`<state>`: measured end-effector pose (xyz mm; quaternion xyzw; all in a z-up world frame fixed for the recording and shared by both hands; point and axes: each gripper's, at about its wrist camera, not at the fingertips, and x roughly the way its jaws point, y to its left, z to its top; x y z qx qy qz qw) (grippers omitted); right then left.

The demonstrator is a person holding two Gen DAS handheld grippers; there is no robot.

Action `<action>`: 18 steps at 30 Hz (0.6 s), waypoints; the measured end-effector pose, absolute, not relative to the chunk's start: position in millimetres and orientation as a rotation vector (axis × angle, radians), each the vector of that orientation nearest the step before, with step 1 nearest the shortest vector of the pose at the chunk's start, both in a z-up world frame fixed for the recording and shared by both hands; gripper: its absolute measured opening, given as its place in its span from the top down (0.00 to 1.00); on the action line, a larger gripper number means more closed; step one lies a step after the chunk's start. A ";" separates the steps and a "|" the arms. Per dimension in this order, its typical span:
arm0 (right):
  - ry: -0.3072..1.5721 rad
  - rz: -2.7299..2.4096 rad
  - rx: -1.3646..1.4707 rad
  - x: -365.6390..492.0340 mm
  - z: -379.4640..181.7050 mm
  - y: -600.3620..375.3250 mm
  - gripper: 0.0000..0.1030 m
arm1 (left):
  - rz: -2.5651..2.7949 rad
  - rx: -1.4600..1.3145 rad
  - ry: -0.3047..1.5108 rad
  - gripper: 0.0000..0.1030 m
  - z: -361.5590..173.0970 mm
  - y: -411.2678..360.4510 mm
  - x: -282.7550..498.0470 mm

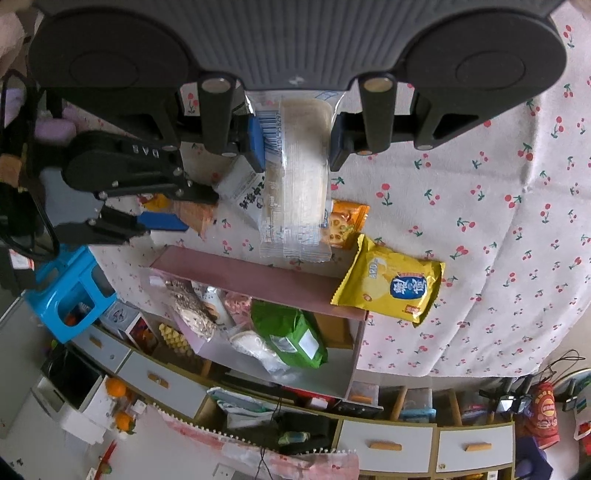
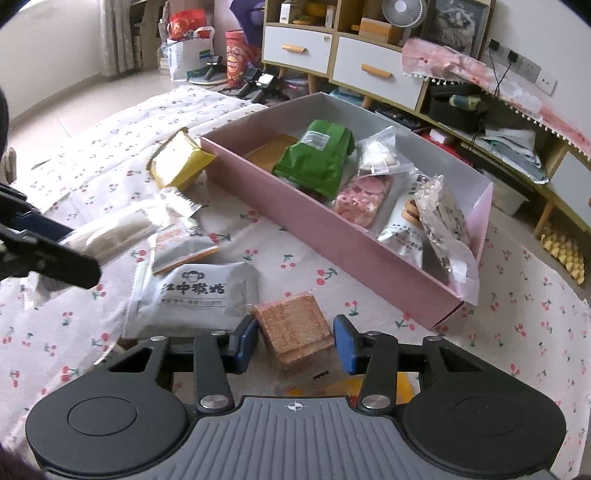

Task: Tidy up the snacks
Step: 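Grasp the clear bread pack with the left tool while the right tool grasps the brown wafer block, then carry both packs into the pink box and open both tools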

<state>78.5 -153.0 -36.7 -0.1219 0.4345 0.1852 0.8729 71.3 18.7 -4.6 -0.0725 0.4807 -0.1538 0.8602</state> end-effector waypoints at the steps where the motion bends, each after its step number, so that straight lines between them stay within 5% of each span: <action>1: 0.911 0.385 -0.245 77.3 -35.5 -152.7 0.57 | -0.320 -0.159 1.006 0.68 -3.8 19.7 72.1; 18: 0.959 0.278 0.137 75.3 -3.9 -167.5 0.57 | -0.332 -0.224 0.924 0.68 11.6 22.3 92.0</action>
